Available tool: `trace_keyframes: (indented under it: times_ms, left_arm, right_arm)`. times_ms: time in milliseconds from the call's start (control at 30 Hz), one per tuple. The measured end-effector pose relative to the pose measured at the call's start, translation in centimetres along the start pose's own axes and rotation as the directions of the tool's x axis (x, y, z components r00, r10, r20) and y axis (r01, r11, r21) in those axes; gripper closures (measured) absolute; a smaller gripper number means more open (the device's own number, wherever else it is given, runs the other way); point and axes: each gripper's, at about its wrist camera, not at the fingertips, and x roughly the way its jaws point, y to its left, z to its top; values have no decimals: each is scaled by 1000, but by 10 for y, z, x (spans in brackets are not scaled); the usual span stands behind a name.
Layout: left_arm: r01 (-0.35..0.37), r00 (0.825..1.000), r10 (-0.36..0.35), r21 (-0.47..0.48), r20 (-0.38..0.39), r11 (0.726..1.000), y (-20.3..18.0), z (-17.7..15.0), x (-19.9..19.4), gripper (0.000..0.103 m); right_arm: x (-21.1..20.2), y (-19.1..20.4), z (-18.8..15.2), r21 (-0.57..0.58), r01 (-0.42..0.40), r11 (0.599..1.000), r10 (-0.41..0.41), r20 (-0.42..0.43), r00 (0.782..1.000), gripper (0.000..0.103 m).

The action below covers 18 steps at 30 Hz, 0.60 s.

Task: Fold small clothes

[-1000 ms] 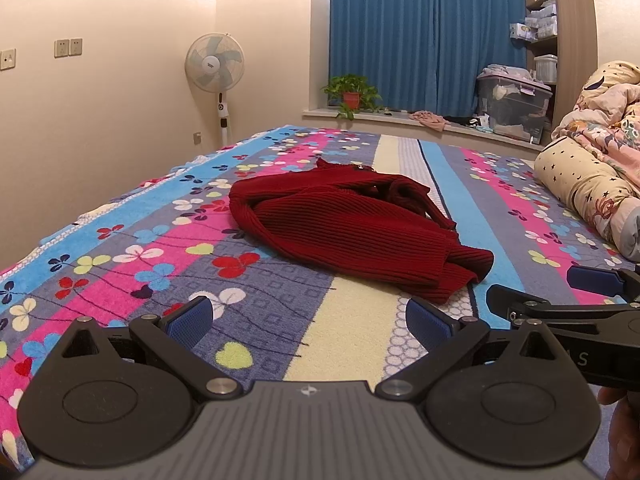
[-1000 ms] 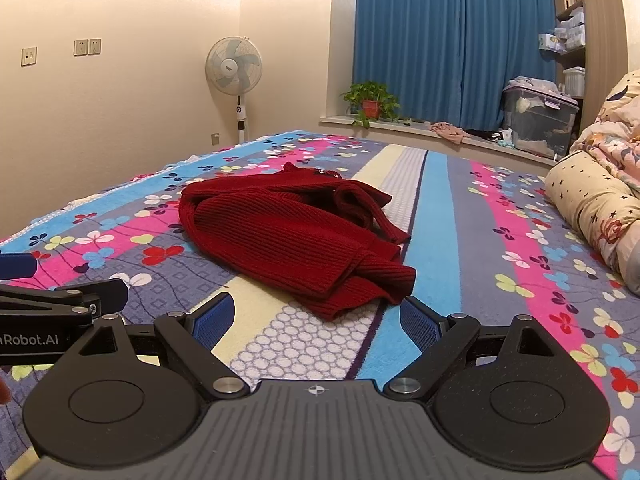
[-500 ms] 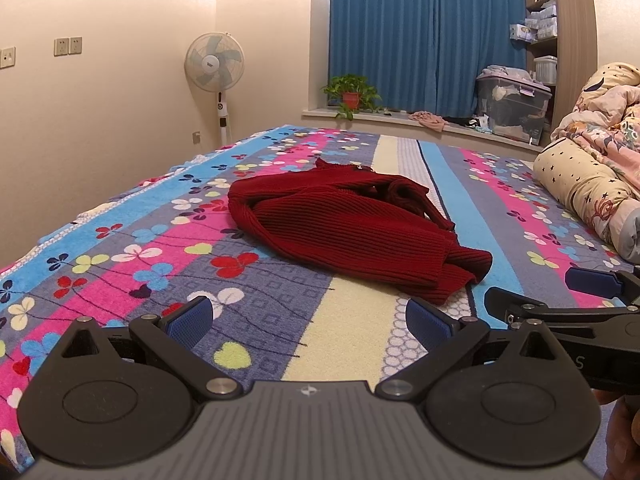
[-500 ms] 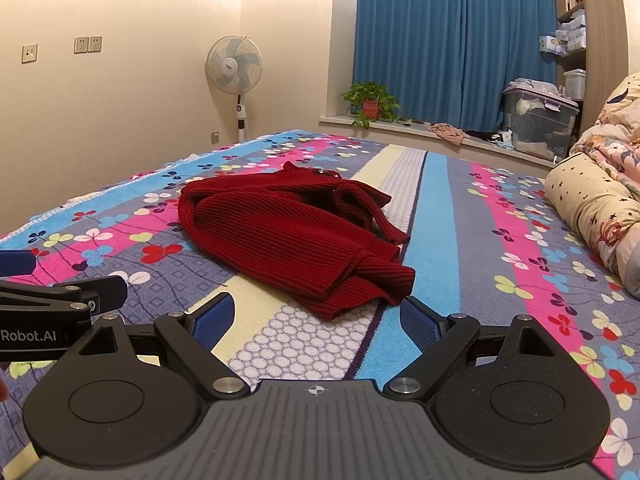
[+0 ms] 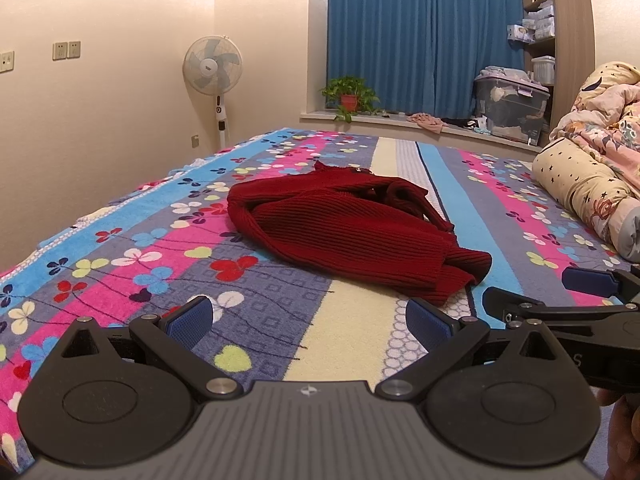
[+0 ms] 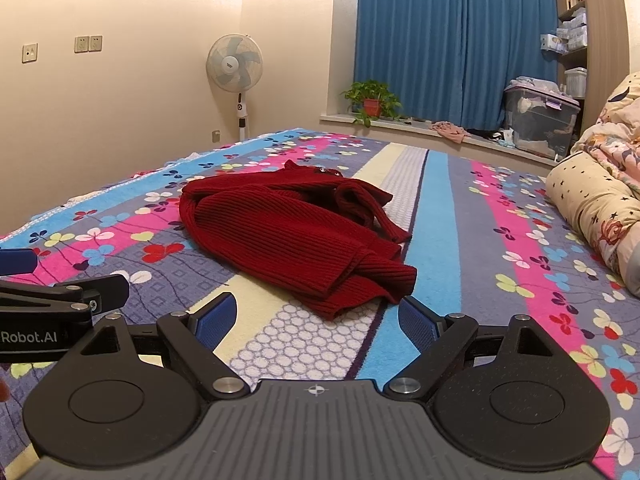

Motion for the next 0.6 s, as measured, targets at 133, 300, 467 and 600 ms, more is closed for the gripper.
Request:
trace_keyframes:
  times_ms: [133,300,467,600]
  left_arm:
    - [-11,1000,11,14,12,1000,-1,0,-1,0]
    - [-44,998,43,40,48,998,2,2,-4,0]
    - [-62,997,59,67,48,996,9,9,-2,0]
    - [-95,994,90,76,58,993,14,19,7,0]
  right_arm:
    - [1,-1,2,25,1,1000,-1,8,1000,18]
    - [1,-5,7,62,17,998,-19,21,1000,19]
    - [-3,-13,17,96,10,995,-14,39,999,19]
    - [-4,-17,26,113,-10,994,4,47,999,19]
